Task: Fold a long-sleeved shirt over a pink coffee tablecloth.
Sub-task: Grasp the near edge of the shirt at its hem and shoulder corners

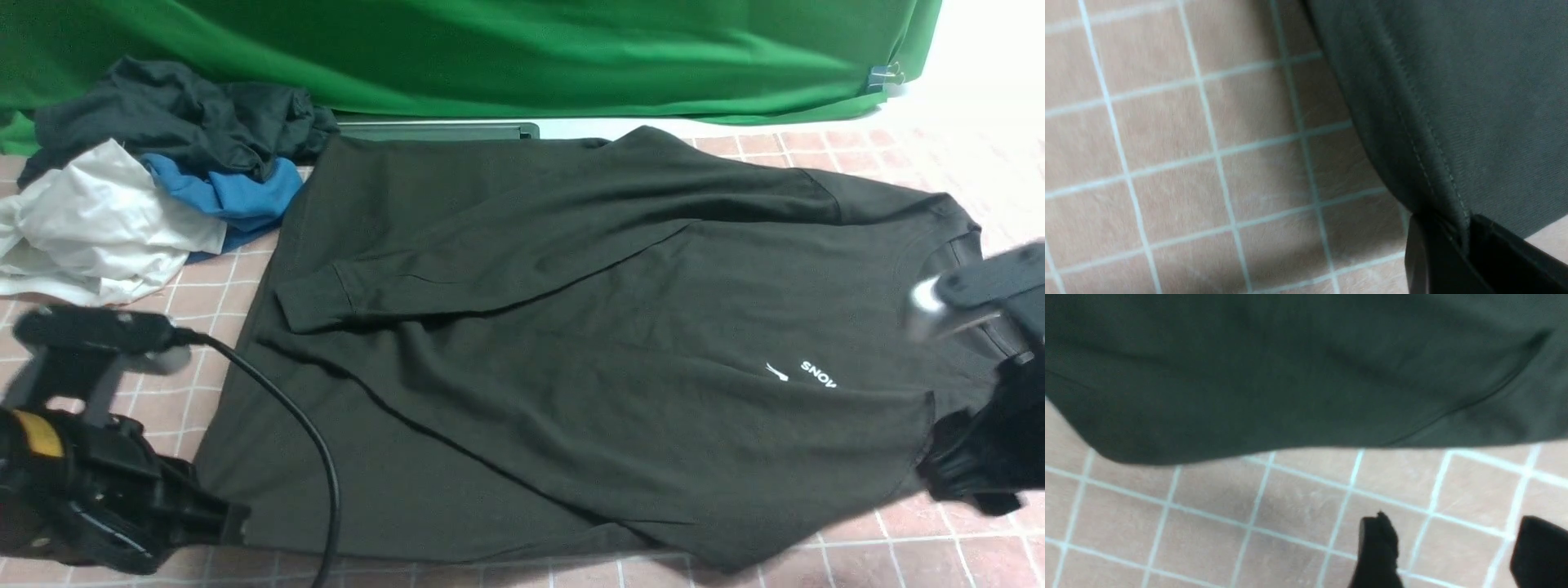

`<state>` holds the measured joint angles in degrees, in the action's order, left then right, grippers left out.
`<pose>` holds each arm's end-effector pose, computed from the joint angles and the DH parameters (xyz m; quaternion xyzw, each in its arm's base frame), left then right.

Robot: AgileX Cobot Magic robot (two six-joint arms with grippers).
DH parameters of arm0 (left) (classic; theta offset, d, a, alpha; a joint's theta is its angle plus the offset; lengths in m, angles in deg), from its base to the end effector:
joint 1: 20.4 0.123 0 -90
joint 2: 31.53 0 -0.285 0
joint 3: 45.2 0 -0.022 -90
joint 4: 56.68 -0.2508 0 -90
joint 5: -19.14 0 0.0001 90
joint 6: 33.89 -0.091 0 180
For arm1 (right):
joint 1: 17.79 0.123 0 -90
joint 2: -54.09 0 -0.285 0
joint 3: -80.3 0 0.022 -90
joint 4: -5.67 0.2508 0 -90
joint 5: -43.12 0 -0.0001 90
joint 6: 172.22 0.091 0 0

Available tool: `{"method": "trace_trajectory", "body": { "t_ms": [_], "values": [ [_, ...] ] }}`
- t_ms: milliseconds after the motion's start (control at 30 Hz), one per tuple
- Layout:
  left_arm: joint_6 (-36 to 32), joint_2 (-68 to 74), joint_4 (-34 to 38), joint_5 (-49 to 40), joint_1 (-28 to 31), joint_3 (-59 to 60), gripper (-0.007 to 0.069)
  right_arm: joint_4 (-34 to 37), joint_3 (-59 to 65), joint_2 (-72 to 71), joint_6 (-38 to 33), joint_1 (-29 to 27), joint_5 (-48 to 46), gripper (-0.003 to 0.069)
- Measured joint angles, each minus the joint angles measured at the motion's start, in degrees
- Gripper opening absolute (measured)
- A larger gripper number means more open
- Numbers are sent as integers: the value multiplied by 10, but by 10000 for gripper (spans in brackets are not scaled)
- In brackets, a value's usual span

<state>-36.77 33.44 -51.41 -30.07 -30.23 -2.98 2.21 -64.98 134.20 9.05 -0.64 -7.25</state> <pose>0.1585 -0.0339 0.2450 0.0861 0.9743 -0.0525 0.2015 0.2030 0.0582 0.2305 -0.1529 0.9795 -0.0046 0.1312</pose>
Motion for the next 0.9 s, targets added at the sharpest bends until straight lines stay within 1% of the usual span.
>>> {"method": "trace_trajectory", "body": {
  "t_ms": [67, 100, 167, 233, 367, 433, 500, 533, 567, 600, 633, 700, 800, 833, 900],
  "values": [
    [-2, -18, -3, 10, 0, -1, 57, 1, 1, 43, 48, 0, 22, 465],
    [-3, -22, -5, 12, 0, -1, 57, 1, 1, 55, 60, 0, 33, 479],
    [-3, -25, -6, 14, 0, -1, 57, 1, 1, 77, 61, 0, 58, 490],
    [-5, -25, -7, 15, 0, -1, 57, 4, 1, 100, -17, 0, 93, 484],
    [-21, -25, -6, 21, 0, -1, 57, 12, 2, 119, -231, 6, 141, 470],
    [-26, -25, -6, 27, 0, -1, 57, 18, 5, 120, -279, 7, 159, 470],
    [-27, -25, -6, 39, 0, -1, 57, 21, 14, 121, -347, 8, 154, 470],
    [-27, -25, -6, 39, 0, -1, 57, 21, 14, 121, -353, 8, 154, 470],
    [-27, -25, -7, 42, 0, -1, 57, 21, 17, 121, -399, 8, 137, 470],
    [-27, -25, -7, 42, 0, -1, 57, 20, 18, 121, -410, 8, 130, 470],
    [-27, -25, -7, 42, 0, -1, 57, 15, 19, 121, -446, 8, 124, 470],
    [-27, -25, -6, 42, 0, -1, 57, 1, 20, 121, -470, 8, 130, 470],
    [-27, -25, -6, 42, 0, -1, 57, -43, 20, 128, -487, 8, 141, 470],
    [-27, -25, -6, 42, 0, -1, 57, -43, 20, 129, -488, 8, 141, 470],
    [-27, -25, -6, 42, 0, -1, 57, -66, 20, 140, -498, 8, 141, 470]
  ]
}}
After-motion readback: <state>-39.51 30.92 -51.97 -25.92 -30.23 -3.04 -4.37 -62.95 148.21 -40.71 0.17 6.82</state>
